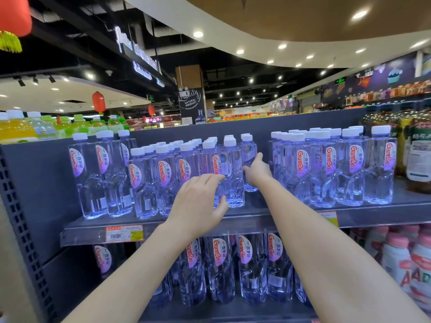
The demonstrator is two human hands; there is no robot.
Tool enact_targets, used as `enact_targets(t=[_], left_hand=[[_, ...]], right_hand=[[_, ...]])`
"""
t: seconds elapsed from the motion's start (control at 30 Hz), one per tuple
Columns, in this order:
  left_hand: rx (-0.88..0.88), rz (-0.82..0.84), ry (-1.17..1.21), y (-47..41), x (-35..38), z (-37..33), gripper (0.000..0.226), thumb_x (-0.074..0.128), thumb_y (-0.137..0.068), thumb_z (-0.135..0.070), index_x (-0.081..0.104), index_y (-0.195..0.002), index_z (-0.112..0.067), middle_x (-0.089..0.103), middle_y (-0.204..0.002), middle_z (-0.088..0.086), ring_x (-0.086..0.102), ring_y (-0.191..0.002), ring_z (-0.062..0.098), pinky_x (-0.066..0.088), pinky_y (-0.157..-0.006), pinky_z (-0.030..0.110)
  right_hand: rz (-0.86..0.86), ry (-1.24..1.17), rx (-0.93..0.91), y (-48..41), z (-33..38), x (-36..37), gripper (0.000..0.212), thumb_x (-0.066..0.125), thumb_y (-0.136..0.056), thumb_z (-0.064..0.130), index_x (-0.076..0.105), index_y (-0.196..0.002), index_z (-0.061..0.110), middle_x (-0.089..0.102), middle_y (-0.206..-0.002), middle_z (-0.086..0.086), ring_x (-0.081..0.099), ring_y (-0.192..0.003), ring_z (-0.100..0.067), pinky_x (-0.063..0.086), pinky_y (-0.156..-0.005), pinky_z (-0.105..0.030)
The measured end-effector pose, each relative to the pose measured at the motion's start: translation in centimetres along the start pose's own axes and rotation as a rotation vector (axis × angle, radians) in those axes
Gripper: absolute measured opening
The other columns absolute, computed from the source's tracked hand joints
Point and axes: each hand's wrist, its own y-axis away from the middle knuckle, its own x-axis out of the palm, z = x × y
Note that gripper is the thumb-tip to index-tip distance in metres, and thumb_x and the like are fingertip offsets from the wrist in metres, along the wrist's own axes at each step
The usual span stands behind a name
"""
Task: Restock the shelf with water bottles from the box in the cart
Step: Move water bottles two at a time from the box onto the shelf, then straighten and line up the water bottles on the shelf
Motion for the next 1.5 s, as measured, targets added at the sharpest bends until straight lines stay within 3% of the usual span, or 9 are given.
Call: enact_targets(t=[0.07, 0.23, 0.4, 0.53, 0.77, 0.9, 1.2, 1.4, 1.5], left_hand=[[0.003, 0.000, -0.002, 0.3, 0.0, 0.1, 0.053, 0.056, -0.096, -0.035, 0.055, -0.146, -0.017, 0.063, -0.140, 0.000, 0.060, -0.122, 0.025, 0.043, -0.106, 0.039], [-0.006, 0.023, -0.004, 0.9, -0.1, -0.2, 0.056, 0.050, -0.094, -0.039, 0.057, -0.144, -0.016, 0.065, -0.138, 0.001, 0.062, -0.117, 0.027, 0.046, -0.103, 0.040], [-0.023, 0.064, 0.008, 1.6, 0.7, -0.9, 0.053, 0.056, -0.098, -0.034, 0.052, -0.148, -0.017, 0.061, -0.143, 0.001, 0.057, -0.125, 0.027, 0.042, -0.107, 0.039], [-0.075, 0.129, 0.028, 2.8, 1.4, -2.0, 0.057, 0.055, -0.100, -0.033, 0.046, -0.153, -0.017, 0.056, -0.149, 0.004, 0.054, -0.129, 0.029, 0.043, -0.106, 0.043], [-0.102, 0.188, 0.006, 5.4, 2.3, -2.4, 0.062, 0.057, -0.098, -0.033, 0.044, -0.155, -0.012, 0.057, -0.149, 0.011, 0.051, -0.135, 0.035, 0.039, -0.112, 0.045], [-0.092, 0.137, -0.042, 7.3, 1.1, -3.0, 0.066, 0.061, -0.095, -0.029, 0.044, -0.155, -0.008, 0.038, -0.161, 0.026, 0.034, -0.150, 0.046, 0.026, -0.123, 0.054], [-0.042, 0.091, -0.010, 16.6, -6.4, -0.6, 0.063, 0.048, -0.085, -0.036, 0.059, -0.140, -0.006, 0.061, -0.140, 0.022, 0.058, -0.126, 0.042, 0.043, -0.109, 0.050], [-0.088, 0.188, -0.024, 28.3, -10.8, 5.4, 0.054, 0.060, -0.093, -0.030, 0.056, -0.141, -0.006, 0.065, -0.128, 0.015, 0.061, -0.114, 0.039, 0.046, -0.100, 0.046], [-0.155, 0.266, -0.048, 33.4, -12.1, 8.5, 0.057, 0.058, -0.094, -0.032, 0.051, -0.145, -0.007, 0.063, -0.129, 0.014, 0.061, -0.112, 0.038, 0.048, -0.096, 0.045]], right_hand=[[-0.009, 0.063, 0.017, 0.4, 0.1, 0.3, 0.074, 0.047, -0.108, 0.015, -0.003, -0.162, 0.006, 0.055, -0.141, -0.017, 0.055, -0.124, -0.036, 0.044, -0.085, -0.044], [-0.016, 0.279, -0.012, 2.2, 0.1, 0.4, 0.076, 0.049, -0.102, 0.001, -0.001, -0.159, -0.007, 0.041, -0.154, -0.028, 0.050, -0.135, -0.042, 0.046, -0.105, -0.047], [-0.030, 0.457, -0.108, 5.4, -0.5, -0.7, 0.065, 0.047, -0.098, -0.003, 0.017, -0.156, -0.009, 0.050, -0.144, -0.028, 0.056, -0.127, -0.043, 0.049, -0.094, -0.046], [-0.022, 0.485, -0.197, 8.9, -0.9, -2.7, 0.029, 0.048, -0.096, -0.001, 0.056, -0.124, 0.002, 0.061, -0.103, -0.013, 0.058, -0.087, -0.034, 0.046, -0.068, -0.036], [-0.036, 0.452, -0.283, 14.3, -2.9, -3.0, 0.006, 0.047, -0.099, 0.015, 0.050, -0.096, 0.010, 0.053, -0.094, -0.009, 0.050, -0.082, -0.032, 0.035, -0.061, -0.032], [-0.013, 0.487, -0.335, 17.5, -4.1, -2.6, 0.029, 0.049, -0.101, 0.020, 0.055, -0.127, 0.010, 0.058, -0.120, -0.012, 0.059, -0.105, -0.035, 0.040, -0.072, -0.036], [0.042, 0.619, -0.340, 29.6, -0.7, -0.7, 0.036, 0.049, -0.101, 0.021, 0.052, -0.135, 0.009, 0.051, -0.141, -0.014, 0.052, -0.126, -0.035, 0.045, -0.094, -0.044], [0.211, 0.589, -0.254, 39.5, 1.7, 5.7, 0.015, 0.048, -0.097, 0.016, 0.054, -0.108, 0.008, 0.059, -0.124, -0.017, 0.056, -0.096, -0.033, 0.041, -0.069, -0.036], [0.303, 0.585, -0.238, 43.3, 2.1, 9.9, 0.023, 0.049, -0.099, 0.020, 0.057, -0.117, 0.010, 0.064, -0.119, -0.014, 0.057, -0.092, -0.032, 0.041, -0.064, -0.033]])
